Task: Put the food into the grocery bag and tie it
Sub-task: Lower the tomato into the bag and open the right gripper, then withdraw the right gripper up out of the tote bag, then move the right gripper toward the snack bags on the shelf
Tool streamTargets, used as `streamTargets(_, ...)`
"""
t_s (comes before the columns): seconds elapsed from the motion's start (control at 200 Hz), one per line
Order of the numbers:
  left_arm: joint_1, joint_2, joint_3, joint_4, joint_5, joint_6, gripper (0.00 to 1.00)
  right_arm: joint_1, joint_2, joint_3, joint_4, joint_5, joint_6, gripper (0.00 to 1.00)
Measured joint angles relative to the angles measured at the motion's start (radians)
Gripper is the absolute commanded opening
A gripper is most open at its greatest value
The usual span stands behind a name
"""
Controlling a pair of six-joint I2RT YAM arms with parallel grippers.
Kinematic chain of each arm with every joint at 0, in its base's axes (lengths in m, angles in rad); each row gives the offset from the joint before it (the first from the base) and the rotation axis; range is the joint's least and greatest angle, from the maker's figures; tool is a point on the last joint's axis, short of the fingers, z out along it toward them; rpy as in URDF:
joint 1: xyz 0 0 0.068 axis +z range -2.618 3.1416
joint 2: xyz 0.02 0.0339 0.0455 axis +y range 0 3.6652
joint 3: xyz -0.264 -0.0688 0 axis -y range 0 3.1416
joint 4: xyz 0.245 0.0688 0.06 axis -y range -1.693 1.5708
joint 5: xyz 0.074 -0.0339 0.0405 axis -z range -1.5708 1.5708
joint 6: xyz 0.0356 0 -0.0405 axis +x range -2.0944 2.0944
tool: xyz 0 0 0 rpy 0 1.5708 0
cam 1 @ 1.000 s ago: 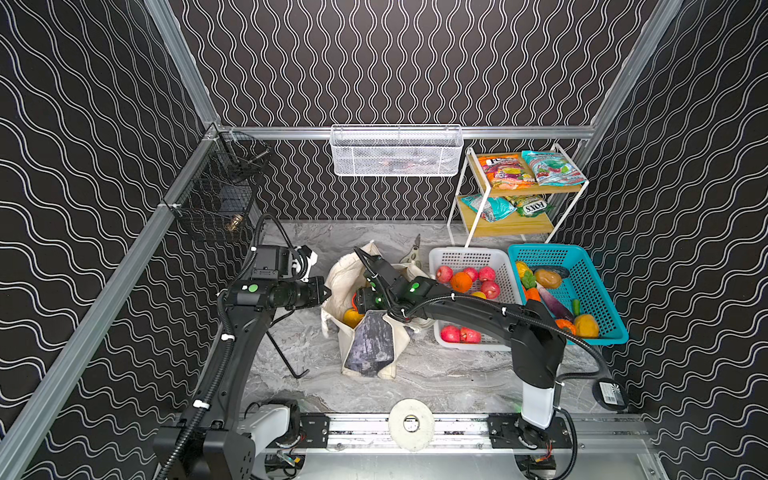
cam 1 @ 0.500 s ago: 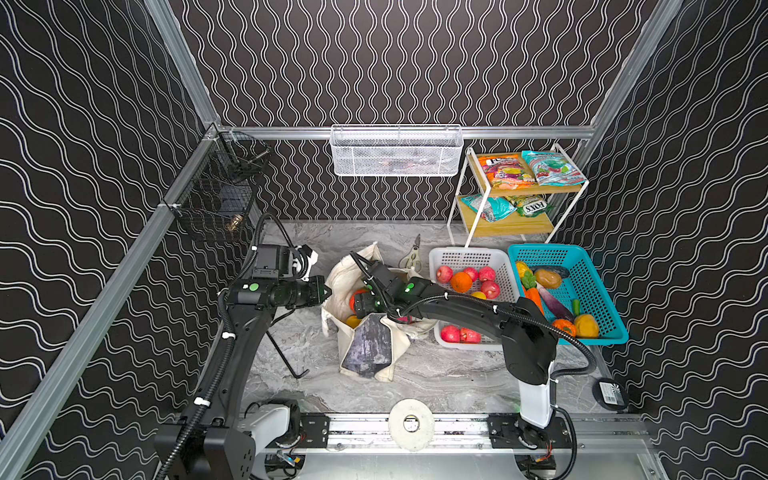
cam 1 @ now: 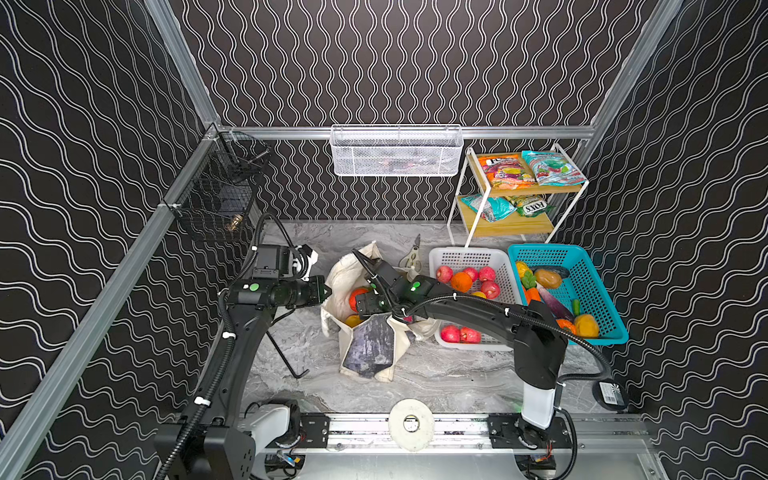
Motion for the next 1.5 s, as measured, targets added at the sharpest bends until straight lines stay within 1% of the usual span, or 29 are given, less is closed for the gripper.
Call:
streamTargets(0.235,0.0,0.008,-0.006,0.005,0.0,0.014,0.0,0.0,-0.045,0.021,0.003,-0.01,-0.023,0.99)
streamTargets(0.405,0.0,0.009,-0.008,0.007,-0.003,0.018,0.0,0.0,-0.058,0.089,-0.023,-0.011,-0.044,0.99)
streamTargets(0.556,0.0,0.011,-0.008,0.008,-0.003,0.018,0.0,0.0,-0.102,0.148,-0.05,-0.002,-0.051,0.99)
streamTargets(0.776,0.0,0.011,-0.012,0.011,-0.003,0.018,0.0,0.0,-0.186,0.207,-0.087,0.036,-0.078,0.99)
streamTargets(0.996,0.0,0.015,-0.014,0.018,-0.002,0.018,0.0,-0.013,-0.26,0.266,-0.117,0.11,-0.127,0.99)
streamTargets(1.086,0.0,0.018,-0.014,0.024,0.0,0.018,0.0,-0.051,-0.309,0.259,-0.112,0.135,-0.139,0.99)
streamTargets(1.281,0.0,0.022,-0.014,0.031,0.002,0.018,0.0,-0.172,-0.377,0.243,-0.109,0.138,-0.145,0.97)
streamTargets(1.386,0.0,0.023,-0.014,0.031,0.008,0.018,0.0,-0.265,-0.402,0.25,-0.109,0.109,-0.126,0.95)
streamTargets(1.497,0.0,0.022,-0.014,0.031,0.012,0.018,0.0,-0.412,-0.436,0.246,-0.11,0.062,-0.09,0.94)
